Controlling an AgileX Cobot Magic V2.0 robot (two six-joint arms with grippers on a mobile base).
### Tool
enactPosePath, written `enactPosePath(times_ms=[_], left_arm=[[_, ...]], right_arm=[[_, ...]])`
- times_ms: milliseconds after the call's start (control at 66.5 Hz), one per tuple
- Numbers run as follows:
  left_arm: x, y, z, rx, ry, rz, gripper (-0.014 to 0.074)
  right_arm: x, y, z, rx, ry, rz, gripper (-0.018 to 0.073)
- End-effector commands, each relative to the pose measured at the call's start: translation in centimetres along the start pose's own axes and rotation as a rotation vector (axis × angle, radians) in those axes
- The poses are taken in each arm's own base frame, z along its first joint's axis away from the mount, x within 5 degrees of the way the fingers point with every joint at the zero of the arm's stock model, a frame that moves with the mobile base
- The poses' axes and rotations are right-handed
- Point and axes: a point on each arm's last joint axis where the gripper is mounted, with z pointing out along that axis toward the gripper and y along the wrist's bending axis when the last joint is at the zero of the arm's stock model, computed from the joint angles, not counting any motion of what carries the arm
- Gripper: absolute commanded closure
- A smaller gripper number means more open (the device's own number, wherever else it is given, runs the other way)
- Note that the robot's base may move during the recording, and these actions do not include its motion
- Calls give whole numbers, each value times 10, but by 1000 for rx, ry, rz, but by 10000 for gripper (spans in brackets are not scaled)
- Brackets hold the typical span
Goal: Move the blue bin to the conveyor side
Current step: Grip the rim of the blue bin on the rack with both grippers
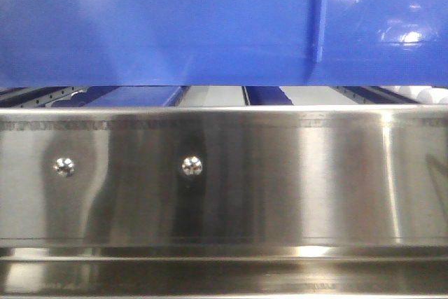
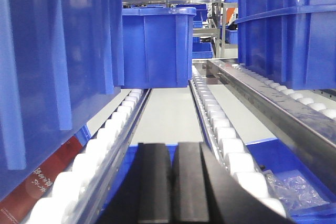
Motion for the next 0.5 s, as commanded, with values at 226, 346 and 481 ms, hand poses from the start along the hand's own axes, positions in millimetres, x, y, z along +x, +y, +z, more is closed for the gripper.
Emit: enactPosePath(times_ms=[226,346,481], left_arm=[[-3,0,0,4,-21,-6,610],[-3,0,0,4,-21,-6,610],[-3,0,0,4,-21,-6,610]], right_arm=[[-2,0,0,0,-20,-5,629],[-2,0,0,0,-20,-5,629],[-2,0,0,0,-23,-5,629]])
